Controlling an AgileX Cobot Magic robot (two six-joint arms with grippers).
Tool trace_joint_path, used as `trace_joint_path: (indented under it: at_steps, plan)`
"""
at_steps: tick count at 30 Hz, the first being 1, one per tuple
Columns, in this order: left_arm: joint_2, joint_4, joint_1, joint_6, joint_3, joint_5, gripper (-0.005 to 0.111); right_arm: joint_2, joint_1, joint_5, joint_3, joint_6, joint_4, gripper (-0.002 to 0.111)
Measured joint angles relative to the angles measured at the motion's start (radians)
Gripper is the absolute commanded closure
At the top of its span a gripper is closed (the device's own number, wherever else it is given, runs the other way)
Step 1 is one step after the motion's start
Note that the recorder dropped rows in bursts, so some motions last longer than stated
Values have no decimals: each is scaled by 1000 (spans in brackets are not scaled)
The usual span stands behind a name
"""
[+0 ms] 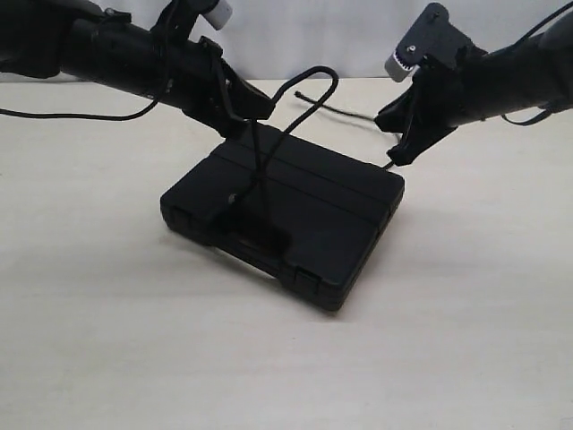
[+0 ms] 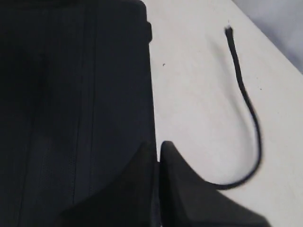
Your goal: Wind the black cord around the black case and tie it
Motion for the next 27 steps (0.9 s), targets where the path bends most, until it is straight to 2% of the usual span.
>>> trace_joint_path:
  at_steps: [5,7,12,13,16,17,21,24,27]
  plan:
    - [9,-16,0,4,0,-22,107,-35,0,-2,2,-13,34,104]
    - [14,-18,0,5,0,-32,107,-40,0,-53,2,85,41,102]
    - [21,-38,0,8,0,-33,107,45,-15,-123,-84,423,-78,67]
    - [21,-40,0,8,0,-33,107,82,-15,-106,-128,500,-120,63]
    - [21,-42,0,8,0,-16,107,210,-15,-23,-303,796,-263,63]
    - [21,-42,0,11,0,-3,107,313,-11,57,-446,988,-424,63]
    - [21,-42,0,29,0,13,107,530,11,314,-766,1334,-858,63]
    - [21,-42,0,51,0,25,107,661,15,405,-921,1452,-946,54]
    - [21,-42,0,62,0,31,107,752,45,400,-985,1500,-992,54]
